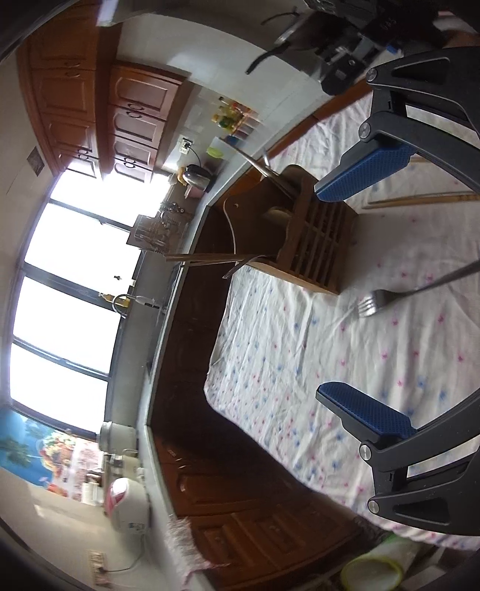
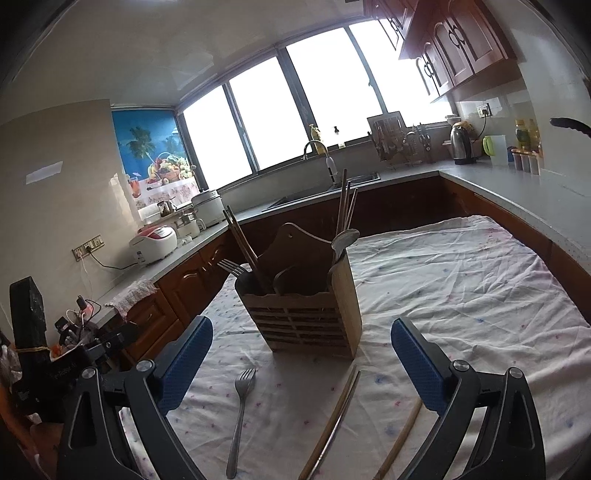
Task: Organize utensils
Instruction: 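Withdraw both open tools away from the holder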
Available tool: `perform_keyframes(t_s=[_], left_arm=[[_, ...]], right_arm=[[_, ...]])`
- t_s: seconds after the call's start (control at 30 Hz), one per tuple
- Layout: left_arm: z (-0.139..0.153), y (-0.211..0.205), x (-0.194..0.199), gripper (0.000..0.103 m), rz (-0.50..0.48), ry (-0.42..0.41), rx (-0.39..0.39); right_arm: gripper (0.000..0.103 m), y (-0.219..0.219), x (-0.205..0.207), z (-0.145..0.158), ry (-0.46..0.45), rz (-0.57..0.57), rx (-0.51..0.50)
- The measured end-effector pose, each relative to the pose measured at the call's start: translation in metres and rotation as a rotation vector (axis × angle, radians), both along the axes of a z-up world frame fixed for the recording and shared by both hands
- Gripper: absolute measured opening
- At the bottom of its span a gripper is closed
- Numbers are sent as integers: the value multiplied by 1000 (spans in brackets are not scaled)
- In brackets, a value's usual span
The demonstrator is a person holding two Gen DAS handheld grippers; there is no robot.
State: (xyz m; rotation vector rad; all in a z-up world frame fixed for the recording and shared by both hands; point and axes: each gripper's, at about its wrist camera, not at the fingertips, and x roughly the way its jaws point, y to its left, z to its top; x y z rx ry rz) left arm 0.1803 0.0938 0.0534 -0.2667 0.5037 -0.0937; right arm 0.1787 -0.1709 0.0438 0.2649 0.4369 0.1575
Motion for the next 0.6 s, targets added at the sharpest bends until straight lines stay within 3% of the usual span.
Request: perform_keyframes(t_s=[0.2,0.43,0.53,0.6], left_arm=[[8,-26,-51,102,40,-68,141],[44,-48,-98,102,14,-175,240],[40,-50,-110,102,-2,-192,248],[29,-52,-117,102,1,-157,250]], right_arm=[[99,-7,-34,12,-45,-13,-23],[103,-6,-73,63,-170,-9,-80],[103,2,-89,62,-200,-15,-124],[103,9,-97,49,-205,-18,-150]])
